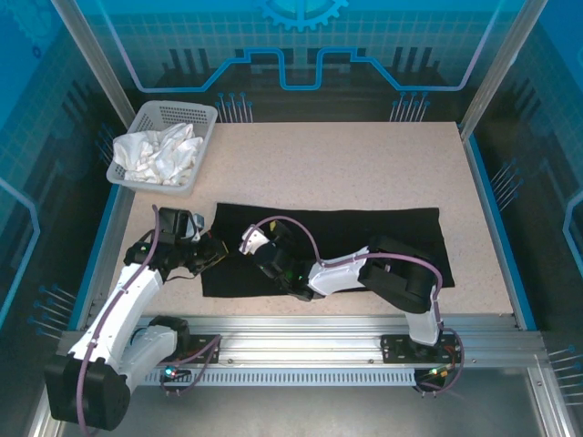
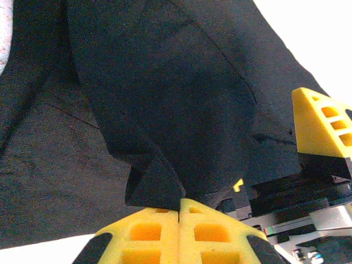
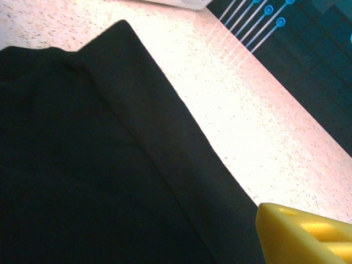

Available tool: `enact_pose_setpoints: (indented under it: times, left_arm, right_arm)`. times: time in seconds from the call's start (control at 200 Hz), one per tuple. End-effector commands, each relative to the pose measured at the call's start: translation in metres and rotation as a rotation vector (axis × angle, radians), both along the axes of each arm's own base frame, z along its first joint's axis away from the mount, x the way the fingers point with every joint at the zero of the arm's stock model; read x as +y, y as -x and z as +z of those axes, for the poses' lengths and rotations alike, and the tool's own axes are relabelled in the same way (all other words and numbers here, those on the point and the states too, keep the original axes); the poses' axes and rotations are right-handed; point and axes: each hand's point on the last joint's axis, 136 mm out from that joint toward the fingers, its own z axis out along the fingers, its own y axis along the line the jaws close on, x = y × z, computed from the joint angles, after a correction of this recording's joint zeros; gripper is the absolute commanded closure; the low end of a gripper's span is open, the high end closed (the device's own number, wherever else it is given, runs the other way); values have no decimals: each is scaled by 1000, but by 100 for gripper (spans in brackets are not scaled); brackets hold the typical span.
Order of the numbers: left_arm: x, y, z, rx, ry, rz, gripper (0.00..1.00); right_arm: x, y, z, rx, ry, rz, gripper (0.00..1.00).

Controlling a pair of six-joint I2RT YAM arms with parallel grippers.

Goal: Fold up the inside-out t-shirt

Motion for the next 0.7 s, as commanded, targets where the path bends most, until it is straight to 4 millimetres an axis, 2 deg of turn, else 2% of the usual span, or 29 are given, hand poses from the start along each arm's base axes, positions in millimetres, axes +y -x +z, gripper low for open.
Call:
enact_pose_setpoints:
  times: [0.0,0.4,0.695]
  left_arm:
    - [0,4,-3,17,1,-2,100]
    - [4,7,-7,23,-26,2,100]
    - [6,8,-6,28,-33,9,100]
  right_arm:
    - [-12,4,21,-23,-10,-39,30]
    - [-29,17,6,82,82,-33,53]
    - [-52,33,0,210,114,-67,59]
